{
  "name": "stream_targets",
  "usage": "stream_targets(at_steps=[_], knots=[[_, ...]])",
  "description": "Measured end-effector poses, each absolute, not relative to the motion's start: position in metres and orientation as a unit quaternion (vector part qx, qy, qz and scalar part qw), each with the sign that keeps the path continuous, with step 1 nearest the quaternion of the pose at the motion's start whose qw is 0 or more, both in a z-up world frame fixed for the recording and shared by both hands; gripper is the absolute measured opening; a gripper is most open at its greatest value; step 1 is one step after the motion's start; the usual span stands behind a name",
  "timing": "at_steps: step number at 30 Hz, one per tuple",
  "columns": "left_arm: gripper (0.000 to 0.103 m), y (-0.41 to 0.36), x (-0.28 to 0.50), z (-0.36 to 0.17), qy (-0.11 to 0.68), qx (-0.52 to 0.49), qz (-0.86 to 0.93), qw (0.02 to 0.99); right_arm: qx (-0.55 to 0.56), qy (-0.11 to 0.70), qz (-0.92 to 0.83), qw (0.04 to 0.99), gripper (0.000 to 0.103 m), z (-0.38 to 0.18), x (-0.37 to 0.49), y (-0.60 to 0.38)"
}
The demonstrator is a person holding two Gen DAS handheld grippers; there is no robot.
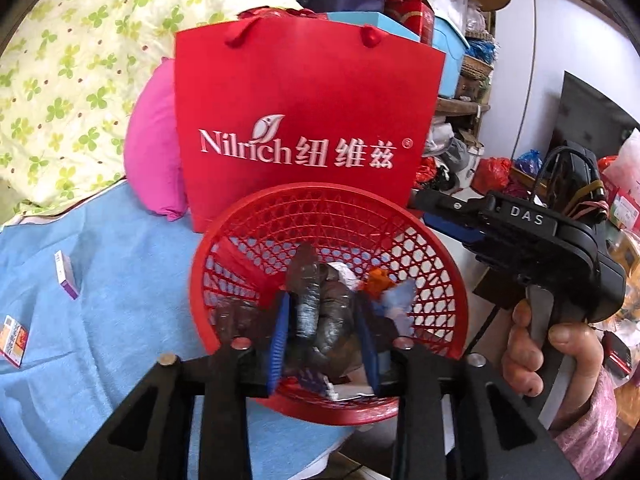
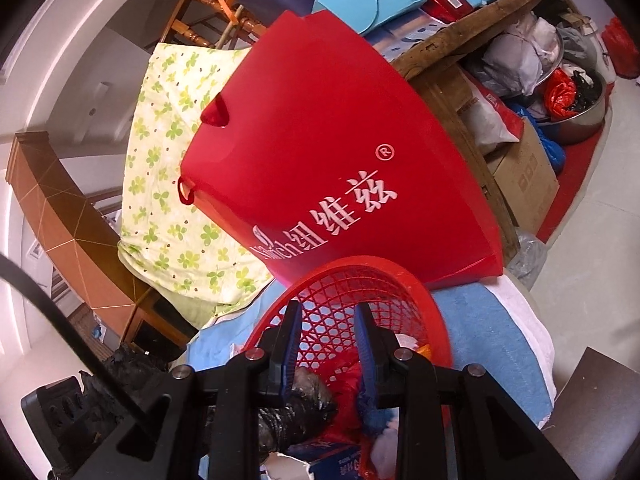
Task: Collect trash
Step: 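Lower the black bag into the basket and open the left tool while the right tool releases the mask, then move both open tools back over the blanket toward the two medicine boxes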
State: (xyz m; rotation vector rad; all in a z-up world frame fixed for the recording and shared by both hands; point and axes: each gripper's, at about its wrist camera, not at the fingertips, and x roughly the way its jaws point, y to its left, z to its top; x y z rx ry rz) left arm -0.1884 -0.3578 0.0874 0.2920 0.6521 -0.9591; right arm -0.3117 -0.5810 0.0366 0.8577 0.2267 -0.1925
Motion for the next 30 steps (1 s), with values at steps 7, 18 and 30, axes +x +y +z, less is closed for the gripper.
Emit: stream_targets(at_steps=[7,18,30], knots=[[0.040,-0.333,-0.178,0.091,0.300,0.124,-0.424,0.845,0.405,0.095,-0.079,0.906,0.030,0.046,-0.305,-0.566],[0.042,-0.283,-0.167,0.087,0.302,0.103,-0.389,0.864,0.365,0.077,-0.046,0.927,0.030,0.071,-0.286,-0.521],[0.048,-0.196,-0.146,0.057,0.321,0.084,-0.312,0.890,0.311,0.074,0.023,0.947,0.031,0.090,-0.256,-0.448]])
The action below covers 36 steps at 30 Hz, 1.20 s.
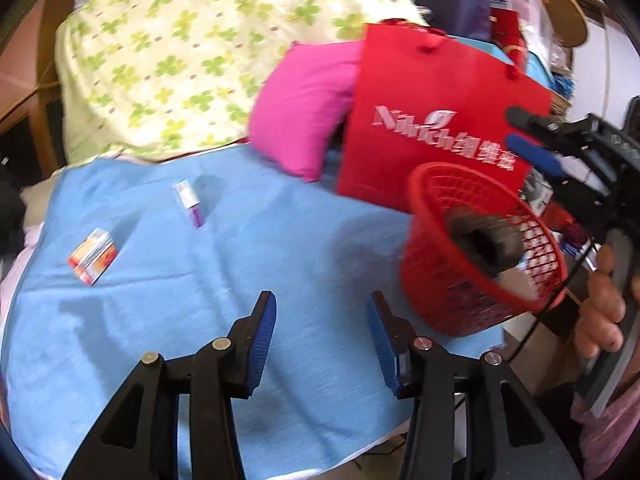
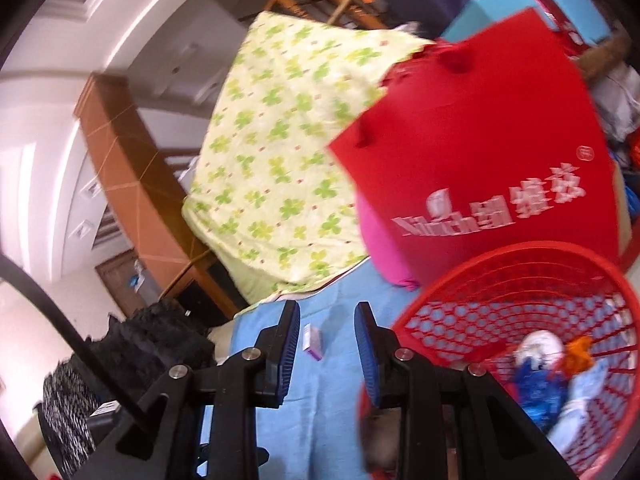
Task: Collect trash
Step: 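Move both open tools back over the blanket toward the two medicine boxes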
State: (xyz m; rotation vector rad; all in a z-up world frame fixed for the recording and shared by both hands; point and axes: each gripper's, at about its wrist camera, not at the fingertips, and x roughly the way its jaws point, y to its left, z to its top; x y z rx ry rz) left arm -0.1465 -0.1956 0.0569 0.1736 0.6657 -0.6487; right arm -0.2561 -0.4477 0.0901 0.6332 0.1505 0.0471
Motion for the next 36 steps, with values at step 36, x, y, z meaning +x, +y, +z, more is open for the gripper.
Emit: stream_targets(at_steps=[36], knots=[[0.069,-0.001,0.068,0.003,0.341,0.001,-0.074,0.937,0.213,0.319,0.055,0.922,0.054,0.006,0.021,-0.300]])
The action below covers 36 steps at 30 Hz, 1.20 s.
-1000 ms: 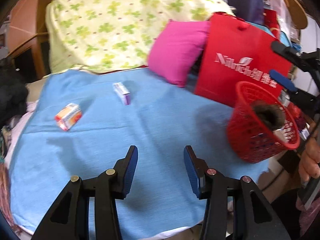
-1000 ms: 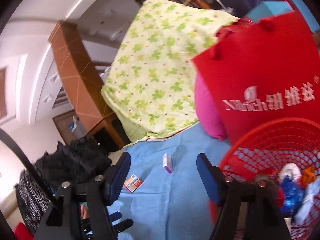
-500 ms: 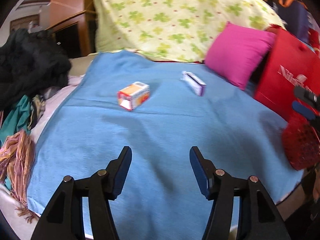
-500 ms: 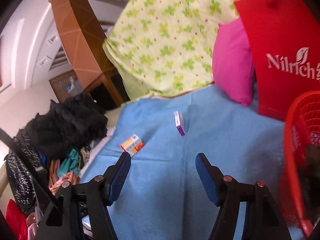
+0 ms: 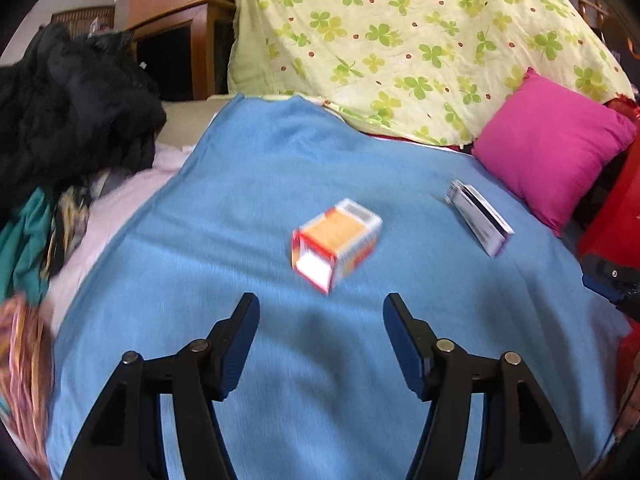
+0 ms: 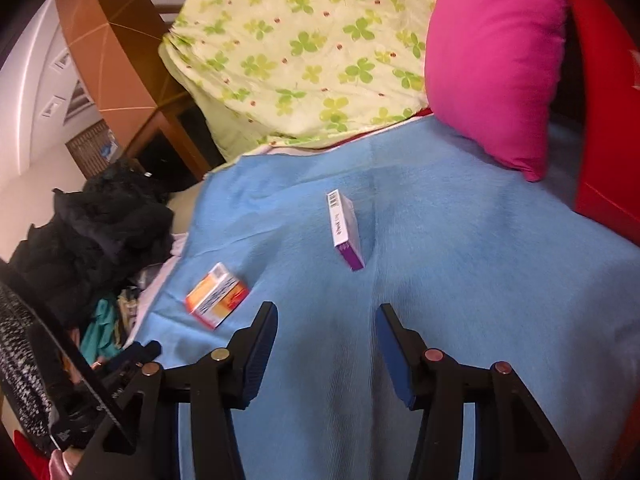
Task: Collect trash
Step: 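Move both open tools back over the blanket toward the two medicine boxes, then grasp the orange-and-white medicine box with the left tool while the right tool grasps the Plendil box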
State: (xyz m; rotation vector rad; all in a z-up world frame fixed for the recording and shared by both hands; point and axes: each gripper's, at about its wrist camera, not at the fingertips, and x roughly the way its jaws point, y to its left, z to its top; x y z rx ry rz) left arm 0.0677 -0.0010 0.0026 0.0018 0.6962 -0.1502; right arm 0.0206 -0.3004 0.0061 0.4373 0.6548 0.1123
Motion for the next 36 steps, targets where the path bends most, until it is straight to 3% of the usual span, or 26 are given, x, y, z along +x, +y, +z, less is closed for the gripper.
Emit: stream_targets(at_steps=[9,18,19,20,23,24,25,36], knots=[[0.072,0.001,0.146,-0.015,0.360,0.017,-0.094,0.928,0.181,0.346,0.031,0.920,0.055,-0.019,0.114,-0.298],[0.072,-0.026,0.167,-0.028,0.376,0.076,-0.134,0.914,0.131,0.352,0.003,0.927,0.055,-0.027,0.154,-0.277],[0.072,-0.027,0.169,-0.031,0.380,0.081,-0.133,0.912,0.128,0.354,-0.001,0.927,0.052,-0.029,0.156,-0.275],[0.072,-0.027,0.169,-0.032,0.383,0.078,-0.136,0.910,0.124,0.354,-0.001,0.927,0.038,-0.031,0.157,-0.275],[0.072,-0.027,0.172,-0.037,0.392,0.073,-0.138,0.907,0.130,0.353,-0.001,0.926,0.025,-0.032,0.159,-0.277],[0.070,-0.027,0.171,-0.038,0.392,0.074,-0.138,0.907,0.135,0.354,0.000,0.925,0.025,-0.032,0.159,-0.279],[0.061,-0.028,0.171,-0.039,0.392,0.075,-0.140,0.906,0.138,0.354,0.001,0.925,0.025,-0.032,0.158,-0.280],[0.061,-0.033,0.147,-0.018,0.388,0.052,-0.142,0.909,0.151,0.343,0.020,0.927,0.024,-0.006,0.106,-0.286]])
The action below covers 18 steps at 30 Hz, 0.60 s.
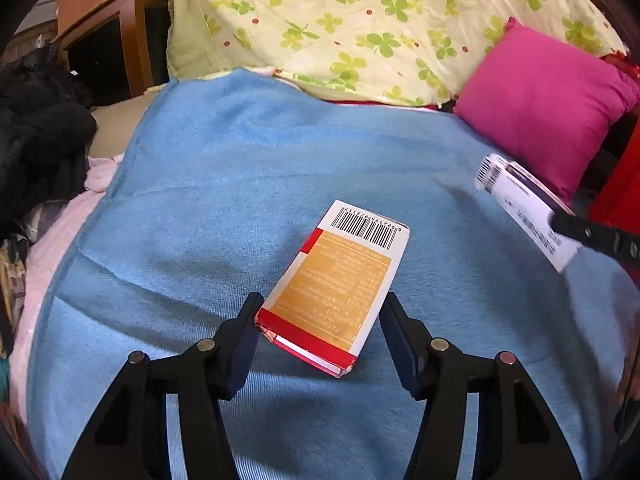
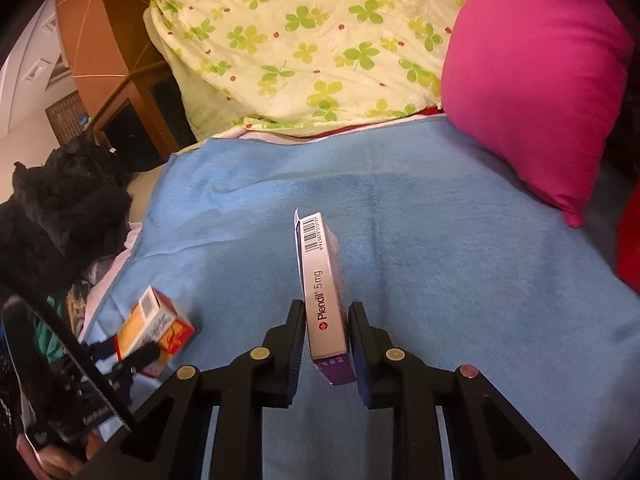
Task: Collect trash
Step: 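Grasp the orange-and-white medicine box with the left tool while the right tool grasps the Plendil box, then lift both medicine boxes and carry them toward the red basket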
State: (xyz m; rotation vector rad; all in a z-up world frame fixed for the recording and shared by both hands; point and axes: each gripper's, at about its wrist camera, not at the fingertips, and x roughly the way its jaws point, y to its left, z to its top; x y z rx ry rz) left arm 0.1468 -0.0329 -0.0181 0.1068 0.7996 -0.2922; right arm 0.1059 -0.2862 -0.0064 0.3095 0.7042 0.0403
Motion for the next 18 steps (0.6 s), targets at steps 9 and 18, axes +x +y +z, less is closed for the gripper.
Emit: stream_targets(at_steps=[9,18], knots=[[0.061,-0.048,0.066,0.039,0.333,0.034,-0.134,0.933,0.175,0.277,0.023,0.945,0.024,0.043,0.013,-0.297],[0.061,-0.076,-0.044,0.064,0.262,0.035,-0.138,0.955,0.180,0.206,0.025,0.961,0.024,0.064,-0.109,-0.306]])
